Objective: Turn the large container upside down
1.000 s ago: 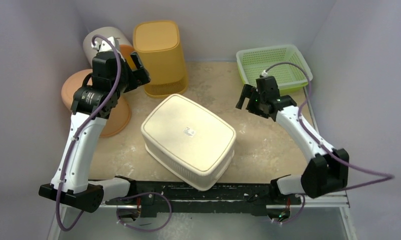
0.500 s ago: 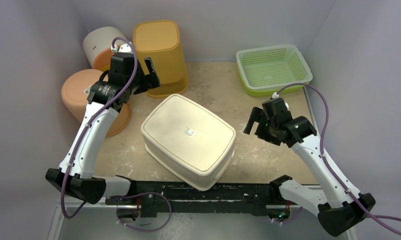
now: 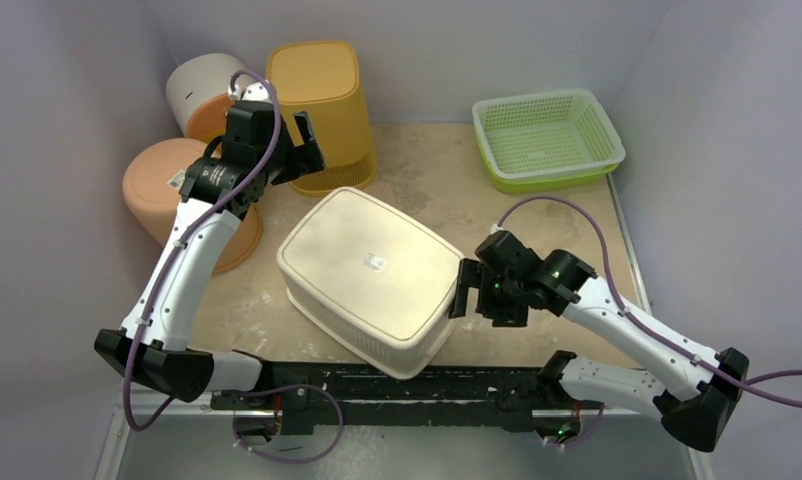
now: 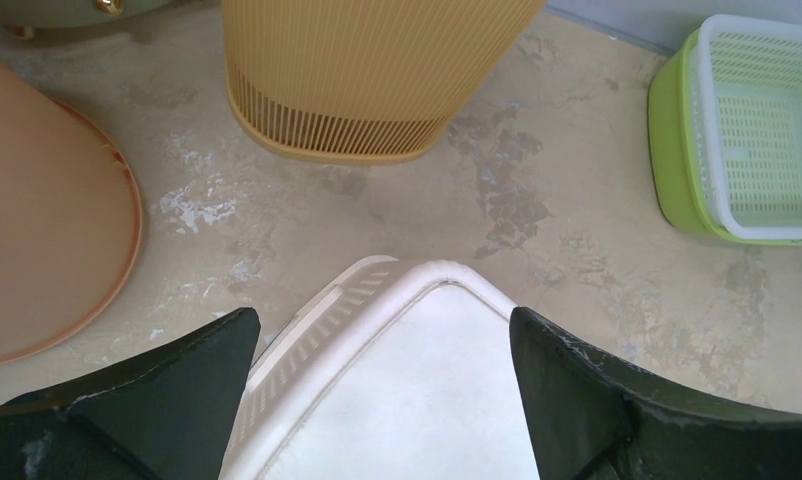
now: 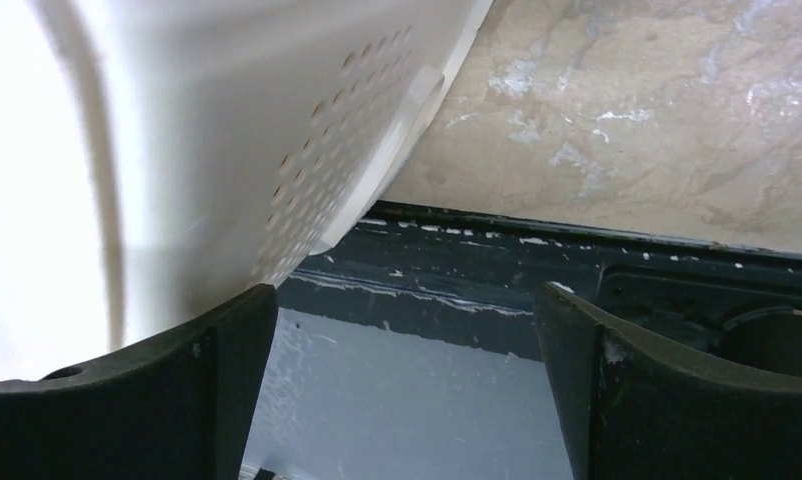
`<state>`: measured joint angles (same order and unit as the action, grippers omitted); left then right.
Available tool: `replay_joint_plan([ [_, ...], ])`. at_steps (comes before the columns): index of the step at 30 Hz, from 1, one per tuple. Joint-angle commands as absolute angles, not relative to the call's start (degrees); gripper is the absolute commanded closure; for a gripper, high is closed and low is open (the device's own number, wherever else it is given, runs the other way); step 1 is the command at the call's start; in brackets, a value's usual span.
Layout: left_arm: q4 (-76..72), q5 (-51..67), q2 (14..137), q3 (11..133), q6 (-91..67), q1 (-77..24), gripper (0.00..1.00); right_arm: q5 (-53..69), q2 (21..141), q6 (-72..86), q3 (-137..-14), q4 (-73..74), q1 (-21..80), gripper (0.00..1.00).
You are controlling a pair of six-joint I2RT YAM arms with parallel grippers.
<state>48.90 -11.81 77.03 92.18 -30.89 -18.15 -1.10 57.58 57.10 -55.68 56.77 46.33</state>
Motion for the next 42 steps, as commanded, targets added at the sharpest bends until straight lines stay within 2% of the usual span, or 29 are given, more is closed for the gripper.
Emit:
replay_joint_plan([
  [1,46.9,-12.7,76.8,96.7,-31.0,-18.7,0.08,-0.6,63.9,54.8,-57.2,49.0,46.7,0.00],
  [8,47.0,-11.1,76.3,100.8,-31.1,-19.0,0.08,-1.5,78.2,48.5,-67.7,40.7,46.3,0.00],
  [12,47.1,-10.3,75.4,100.9,-31.8,-19.3,0.08,-5.9,84.4,45.8,-75.5,43.2,45.8,0.00],
  [16,47.3,-10.3,74.3,99.8,-31.6,-19.3,0.08,-10.6,84.5,46.6,-76.3,44.2,44.0,0.00],
  [22,47.1,-8.6,73.6,98.6,-31.5,-19.3,0.08,-9.1,83.2,42.4,-74.3,39.6,35.9,0.00],
  [29,48.9,-7.9,72.9,96.0,-30.1,-19.4,0.08,-18.3,81.5,38.9,-83.1,46.5,35.1,0.00],
  [33,49.3,-7.2,72.8,94.3,-29.6,-19.5,0.08,-20.2,84.9,34.0,-91.6,48.0,31.9,0.00],
  [42,49.4,-7.0,71.8,93.8,-28.0,-19.4,0.08,-12.5,93.0,20.3,-103.3,37.8,18.2,0.01],
])
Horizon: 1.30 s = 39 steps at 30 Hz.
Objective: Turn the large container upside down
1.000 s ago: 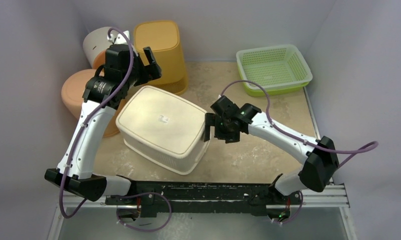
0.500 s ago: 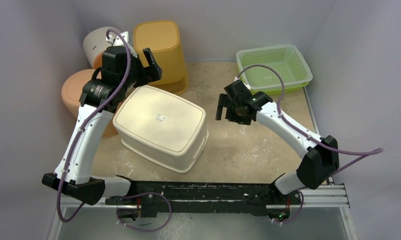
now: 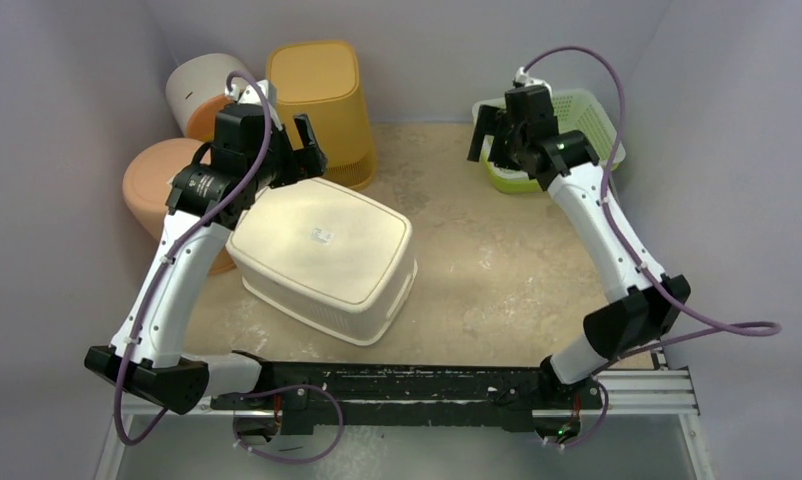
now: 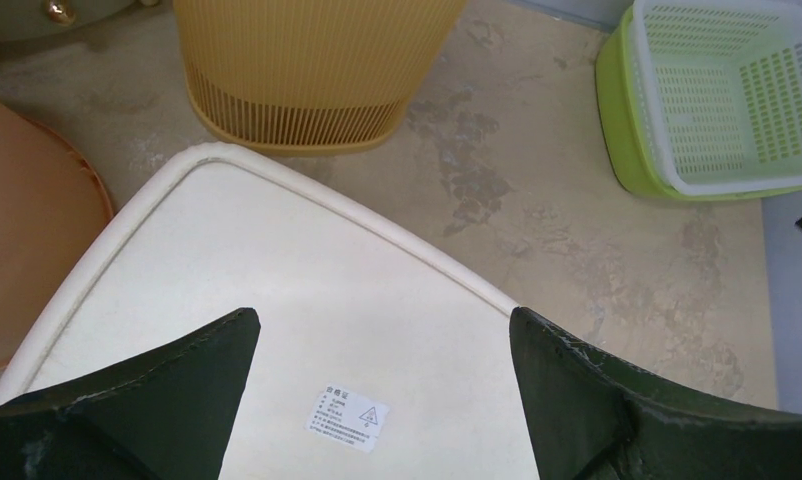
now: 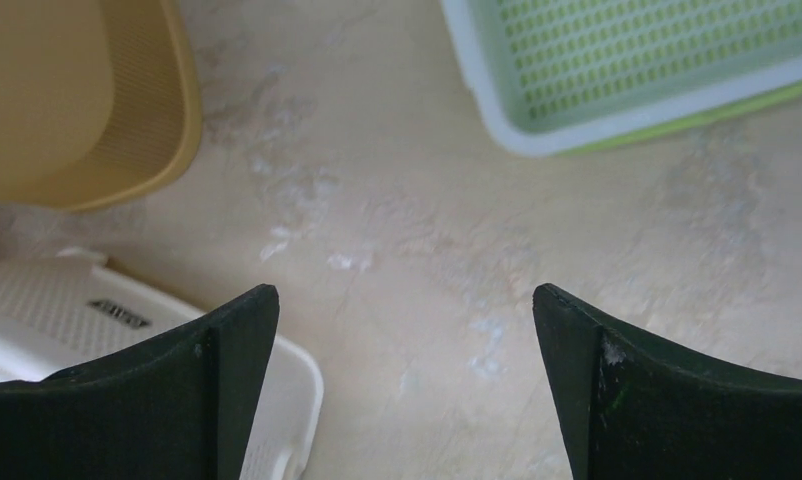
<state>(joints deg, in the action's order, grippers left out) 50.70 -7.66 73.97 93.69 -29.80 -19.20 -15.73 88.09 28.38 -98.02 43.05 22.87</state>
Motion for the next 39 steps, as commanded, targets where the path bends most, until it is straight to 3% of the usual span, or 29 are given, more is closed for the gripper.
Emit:
replay_joint_plan([
  [1,49.3,-7.0,71.8,93.9,-28.0,-19.4,0.08,-11.6,94.6,18.8,-104.8,36.8,17.5,0.02],
  [9,49.1,-6.6,70.3,93.4,-28.4,-19.4,0.08,-3.6,109.1,9.9,-117.5,35.6,12.0,0.16],
  [19,49.3,-7.0,69.8,91.5,-27.6,-19.5,0.08,0.4,117.0,5.4,-120.2,34.3,10.2,0.34],
  [39,49.6,-8.0,69.5,90.3,-28.7,-19.5,0.08,3.1,123.7,3.1,-116.6,30.5,8.1,0.38],
])
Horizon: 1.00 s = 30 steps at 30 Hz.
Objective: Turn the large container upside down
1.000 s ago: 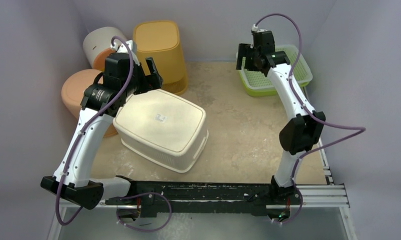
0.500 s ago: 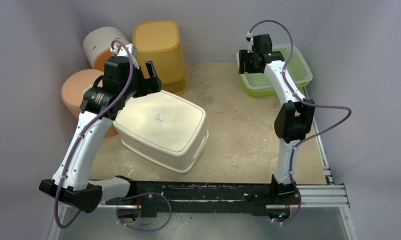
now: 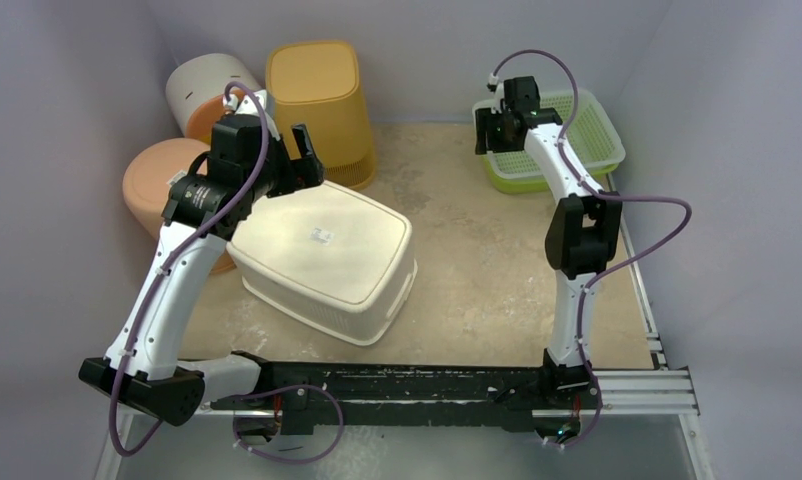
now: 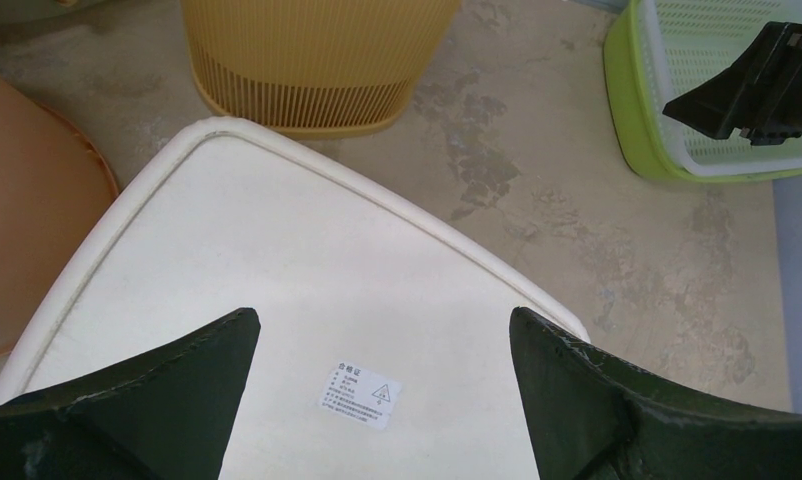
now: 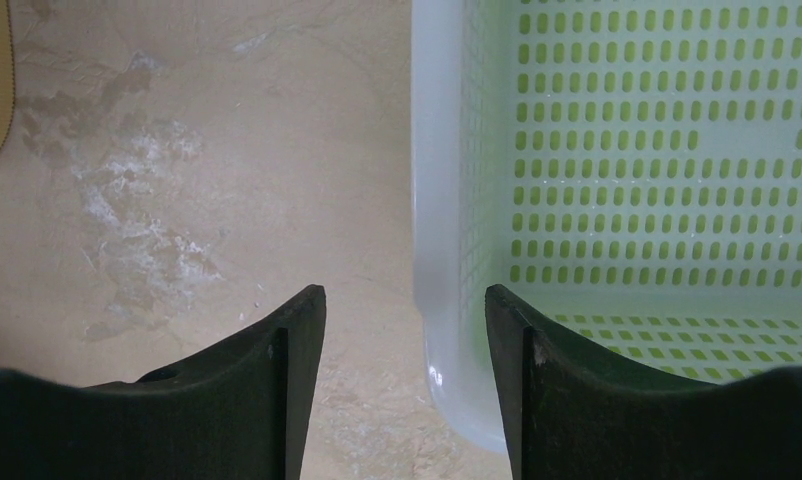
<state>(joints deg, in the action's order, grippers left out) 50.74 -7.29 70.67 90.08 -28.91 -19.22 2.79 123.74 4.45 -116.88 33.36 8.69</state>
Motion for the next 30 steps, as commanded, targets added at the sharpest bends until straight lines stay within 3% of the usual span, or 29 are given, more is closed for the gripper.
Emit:
replay_joint_plan([
  [1,49.7,-8.1,69.5,90.3,-28.8,-19.5,0.08,3.1,124.1,2.9,-116.6,30.4,7.9,0.38],
  [9,50.8,-8.8,70.0,91.1,-28.8,-19.4,0.08,6.0,127.3,3.7,-116.3,29.7,7.2,0.50],
  [17,50.8,-8.3,71.3,91.9,-28.7,-19.4,0.08,6.3,128.4,4.0,-115.5,29.0,7.2,0.53],
  [26,50.5,-8.0,71.3,91.1,-28.5,-19.4,0.08,5.8,125.6,4.6,-116.1,30.3,7.1,0.80],
  [30,50.3,-7.8,71.0,90.7,-28.5,-19.4,0.08,4.6,123.0,4.6,-116.5,31.1,7.1,0.98],
])
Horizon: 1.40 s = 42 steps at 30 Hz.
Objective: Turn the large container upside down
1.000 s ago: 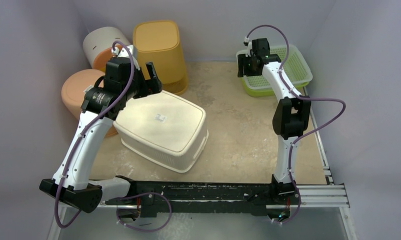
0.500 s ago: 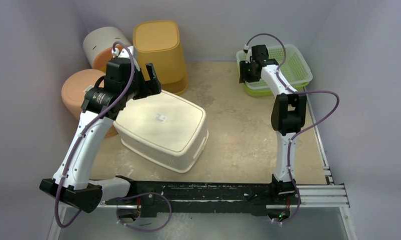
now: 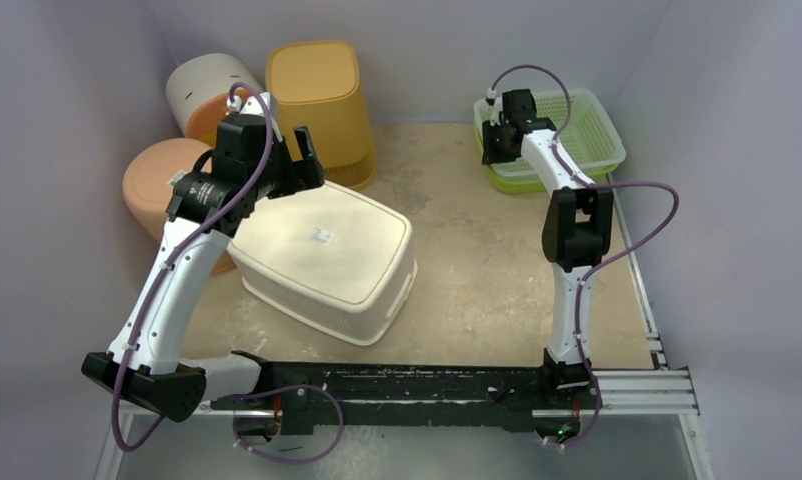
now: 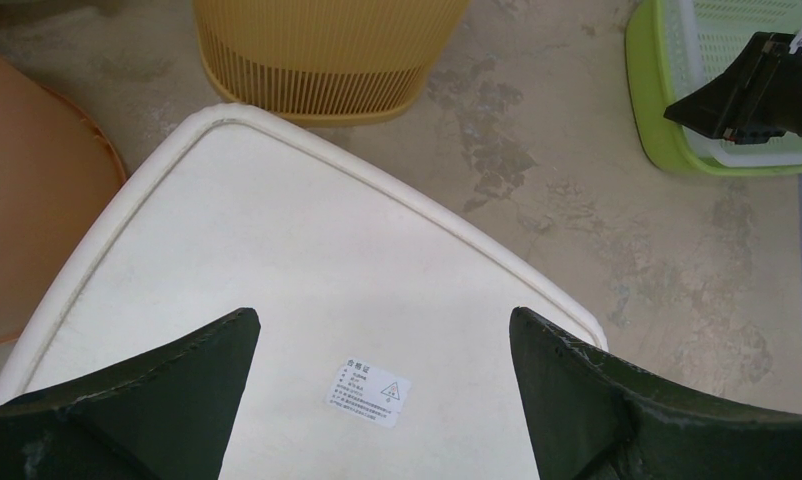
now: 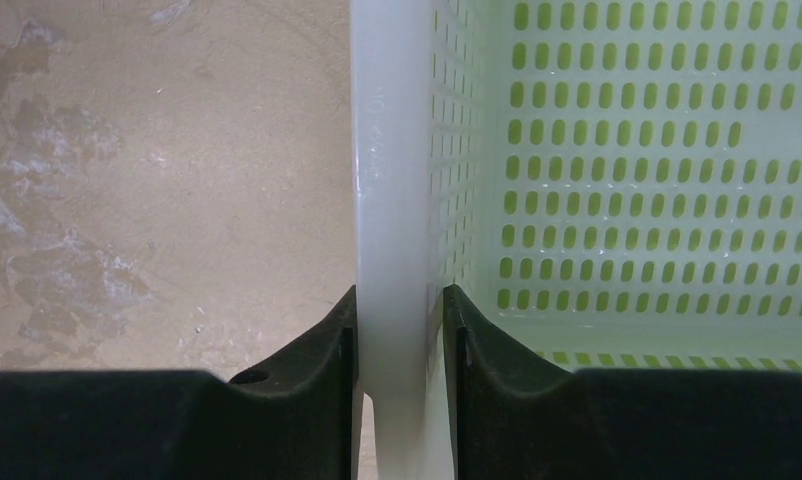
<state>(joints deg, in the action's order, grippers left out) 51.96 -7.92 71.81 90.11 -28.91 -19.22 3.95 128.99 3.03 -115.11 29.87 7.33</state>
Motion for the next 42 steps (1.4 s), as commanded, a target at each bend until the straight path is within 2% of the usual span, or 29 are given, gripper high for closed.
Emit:
replay_joint_plan([
  [1,50.2,-7.8,70.9,90.7,-28.5,-19.4,0.08,4.2,122.4,4.6,-116.7,31.3,7.1,0.98],
  [13,49.8,-7.4,70.0,89.8,-28.5,-19.4,0.08,-4.2,114.0,3.1,-124.8,38.4,7.1,1.00],
  [20,49.4,-7.0,69.7,89.4,-28.6,-19.5,0.08,-10.2,108.3,2.1,-125.7,38.6,7.1,1.00],
  [31,49.6,-7.3,68.4,89.5,-28.3,-19.4,0.08,-17.6,102.7,2.9,-134.7,41.4,7.3,1.00],
  [36,49.9,-7.0,68.0,89.3,-28.2,-19.4,0.08,-10.0,96.3,5.2,-133.9,36.3,7.2,1.00],
  [42,50.0,-7.1,67.5,89.5,-28.2,-19.4,0.08,6.9,93.6,16.7,-131.5,31.4,7.3,1.00],
])
